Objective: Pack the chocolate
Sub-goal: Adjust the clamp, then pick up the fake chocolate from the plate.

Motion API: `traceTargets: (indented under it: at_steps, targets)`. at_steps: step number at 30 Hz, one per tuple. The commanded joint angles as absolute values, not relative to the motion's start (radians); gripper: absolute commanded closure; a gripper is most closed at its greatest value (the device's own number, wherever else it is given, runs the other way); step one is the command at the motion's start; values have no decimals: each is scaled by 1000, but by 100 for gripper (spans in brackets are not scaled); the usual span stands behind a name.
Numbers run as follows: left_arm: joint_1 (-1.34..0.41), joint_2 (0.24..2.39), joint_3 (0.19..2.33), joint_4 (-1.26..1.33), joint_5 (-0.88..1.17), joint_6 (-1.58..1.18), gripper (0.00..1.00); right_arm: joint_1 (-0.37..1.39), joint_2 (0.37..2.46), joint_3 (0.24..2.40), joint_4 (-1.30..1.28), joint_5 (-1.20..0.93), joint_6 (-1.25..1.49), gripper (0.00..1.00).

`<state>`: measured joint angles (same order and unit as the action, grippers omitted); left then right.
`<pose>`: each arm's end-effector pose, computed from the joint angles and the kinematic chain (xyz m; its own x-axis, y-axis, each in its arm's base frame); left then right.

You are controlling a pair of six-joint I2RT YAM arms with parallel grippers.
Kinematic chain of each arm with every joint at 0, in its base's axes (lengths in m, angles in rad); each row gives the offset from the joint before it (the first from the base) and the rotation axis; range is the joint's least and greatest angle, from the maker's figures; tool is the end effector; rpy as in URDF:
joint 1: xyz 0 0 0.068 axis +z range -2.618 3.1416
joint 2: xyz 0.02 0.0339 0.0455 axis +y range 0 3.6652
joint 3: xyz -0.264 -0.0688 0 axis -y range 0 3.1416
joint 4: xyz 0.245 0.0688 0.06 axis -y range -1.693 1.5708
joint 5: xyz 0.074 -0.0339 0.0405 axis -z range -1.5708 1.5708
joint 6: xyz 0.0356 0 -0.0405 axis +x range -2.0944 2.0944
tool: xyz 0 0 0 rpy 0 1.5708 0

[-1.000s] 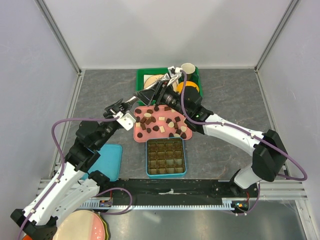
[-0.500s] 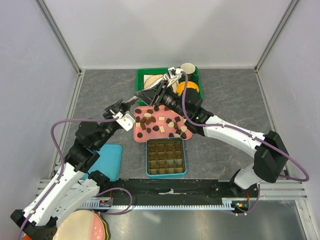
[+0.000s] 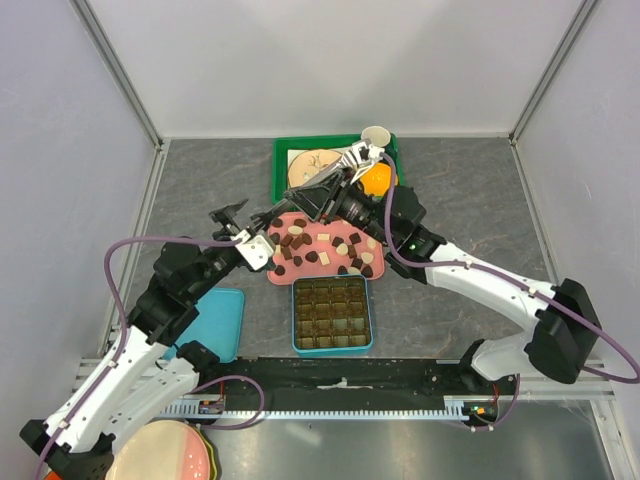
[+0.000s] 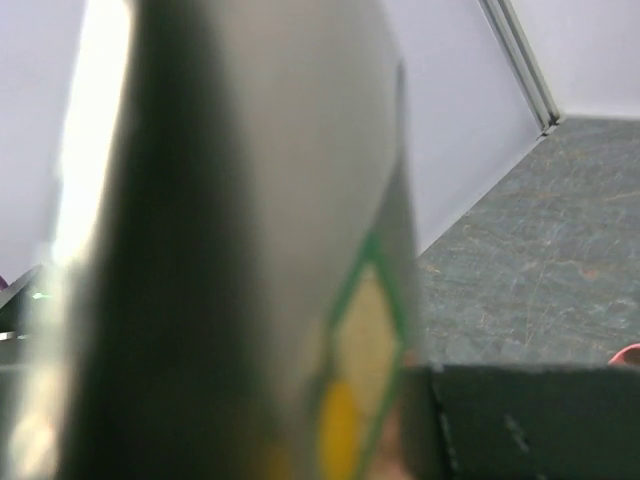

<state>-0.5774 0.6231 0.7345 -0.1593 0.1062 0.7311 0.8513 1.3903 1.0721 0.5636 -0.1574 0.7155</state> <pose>0.1250 -0.0860 0.3492 0.3918 0.5372 -0.7470 0.4969 0.5598 0.6631 0.2133 0.2519 0.3801 -0.4322 0.4899 -0.7571 -0.7413 0.2851 0.6076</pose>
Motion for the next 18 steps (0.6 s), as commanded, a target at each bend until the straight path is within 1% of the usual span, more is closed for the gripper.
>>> traceTargets:
  at_steps: [1,5,8,10,11,12,13,14,15,16,17,18]
  targets:
    - [-574,629,833,-293,181,696,1,856,1321,1092,540,-129,615,88]
    - [-574,624,909,-402,186,669,1,856,1290,1118,413,-59,499,88]
    - [-574,636,971,-452,105,615,1,856,1266,1129,319,32,387,91]
    - [-574,670,1029,-492,-35,501,1,854,1250,1118,284,72,315,93]
    - [-574,734,1111,-584,-69,444,1,856,1235,1111,266,104,296,97]
    - [-574,771,1149,-638,-92,439,1,856,1227,1091,259,123,272,100]
    - [-574,817,1214,-690,-95,445,1,856,1210,1079,258,135,264,100]
    - [-574,857,1236,-781,-107,449,1,857,1206,1050,267,141,255,100]
    - [-572,939,1252,-810,-161,445,1,856,1203,1040,270,149,249,100]
    - [-571,974,1275,-836,-181,443,1,856,1201,1034,259,150,242,100]
    - [-560,1006,1288,-872,-189,425,1,856,1204,1034,249,156,244,100]
    - [-510,1062,1305,-888,-142,410,1,856,1207,1034,238,156,247,100]
